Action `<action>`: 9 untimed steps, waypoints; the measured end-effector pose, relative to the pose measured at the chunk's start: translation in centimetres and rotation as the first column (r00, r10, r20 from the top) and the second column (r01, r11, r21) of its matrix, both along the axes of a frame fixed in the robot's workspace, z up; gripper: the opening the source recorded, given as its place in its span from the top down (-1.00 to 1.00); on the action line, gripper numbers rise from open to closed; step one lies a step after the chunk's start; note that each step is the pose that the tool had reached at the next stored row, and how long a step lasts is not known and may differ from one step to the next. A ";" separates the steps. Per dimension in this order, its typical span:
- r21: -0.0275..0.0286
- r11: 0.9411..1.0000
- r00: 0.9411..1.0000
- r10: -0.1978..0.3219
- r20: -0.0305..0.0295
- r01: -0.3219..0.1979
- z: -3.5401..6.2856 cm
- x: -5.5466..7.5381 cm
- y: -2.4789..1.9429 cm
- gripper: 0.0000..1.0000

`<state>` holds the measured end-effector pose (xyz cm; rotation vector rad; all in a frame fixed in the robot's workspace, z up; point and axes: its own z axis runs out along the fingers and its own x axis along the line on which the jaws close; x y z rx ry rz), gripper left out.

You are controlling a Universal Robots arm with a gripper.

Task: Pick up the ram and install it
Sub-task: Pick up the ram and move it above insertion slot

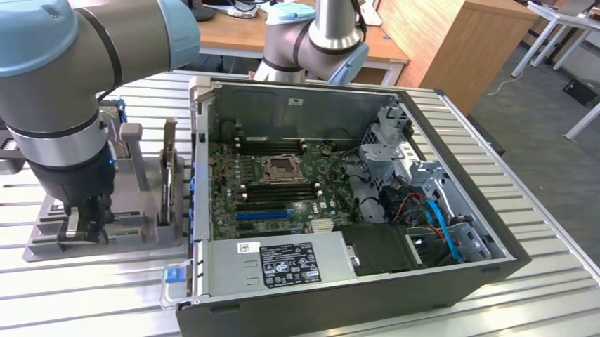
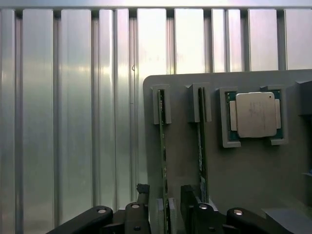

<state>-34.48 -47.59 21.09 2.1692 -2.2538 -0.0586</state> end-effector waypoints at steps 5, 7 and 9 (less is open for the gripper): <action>0.006 1.000 1.000 0.000 0.000 0.000 -0.37 0.0 0.00 0.23; 0.007 1.000 1.000 0.000 0.000 0.000 -0.58 0.0 0.00 0.23; 0.007 1.000 1.000 0.001 0.000 -0.001 -0.72 0.0 0.00 0.23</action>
